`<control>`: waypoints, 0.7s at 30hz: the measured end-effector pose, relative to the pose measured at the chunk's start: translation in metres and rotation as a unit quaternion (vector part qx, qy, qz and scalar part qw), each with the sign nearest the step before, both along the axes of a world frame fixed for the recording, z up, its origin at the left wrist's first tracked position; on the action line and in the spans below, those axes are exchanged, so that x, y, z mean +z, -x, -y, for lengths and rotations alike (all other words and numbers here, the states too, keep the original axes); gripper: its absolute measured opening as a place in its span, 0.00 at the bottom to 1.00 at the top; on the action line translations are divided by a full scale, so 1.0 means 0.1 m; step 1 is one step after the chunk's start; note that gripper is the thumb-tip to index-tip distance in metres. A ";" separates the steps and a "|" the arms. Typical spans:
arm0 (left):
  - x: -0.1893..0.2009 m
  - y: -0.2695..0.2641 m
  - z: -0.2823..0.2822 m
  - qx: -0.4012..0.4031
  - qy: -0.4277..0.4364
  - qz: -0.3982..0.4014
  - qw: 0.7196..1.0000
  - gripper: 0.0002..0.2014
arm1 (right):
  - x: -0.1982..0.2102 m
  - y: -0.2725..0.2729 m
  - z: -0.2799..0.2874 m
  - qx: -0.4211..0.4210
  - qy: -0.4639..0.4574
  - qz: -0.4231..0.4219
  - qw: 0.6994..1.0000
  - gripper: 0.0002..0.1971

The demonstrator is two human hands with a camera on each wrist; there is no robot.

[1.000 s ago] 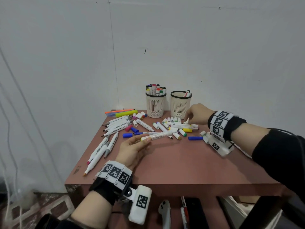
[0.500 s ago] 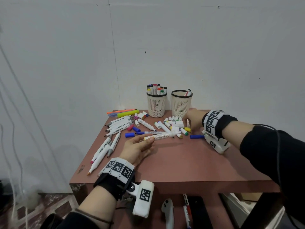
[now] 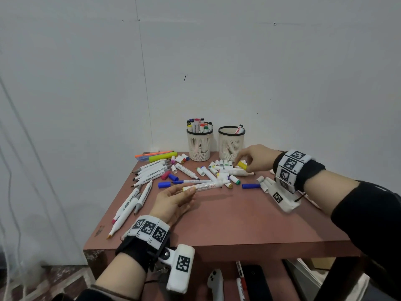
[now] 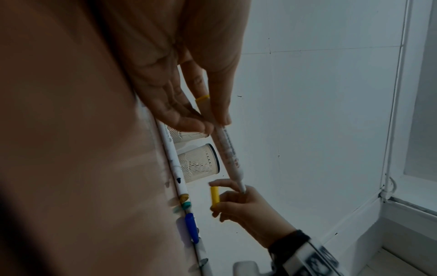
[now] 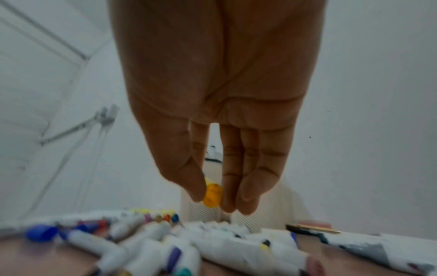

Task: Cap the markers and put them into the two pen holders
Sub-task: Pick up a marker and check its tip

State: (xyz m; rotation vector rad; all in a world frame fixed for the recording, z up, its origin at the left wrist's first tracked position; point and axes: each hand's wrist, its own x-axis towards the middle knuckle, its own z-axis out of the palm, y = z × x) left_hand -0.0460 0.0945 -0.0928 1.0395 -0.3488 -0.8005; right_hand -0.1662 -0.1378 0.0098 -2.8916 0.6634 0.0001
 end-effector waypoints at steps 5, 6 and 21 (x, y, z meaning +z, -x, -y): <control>-0.01 -0.01 -0.01 -0.005 -0.001 0.010 1.000 0.11 | 0.01 0.31 -0.28 -0.058 -0.185 0.258 0.947 0.16; -0.01 -0.01 -0.01 -0.005 -0.001 0.010 1.000 0.12 | 0.00 0.38 -0.35 -0.069 -0.246 0.315 0.914 0.17; -0.01 0.01 -0.01 0.025 0.017 0.012 0.999 0.13 | -0.81 0.56 -0.91 -0.143 -0.635 0.627 0.428 0.13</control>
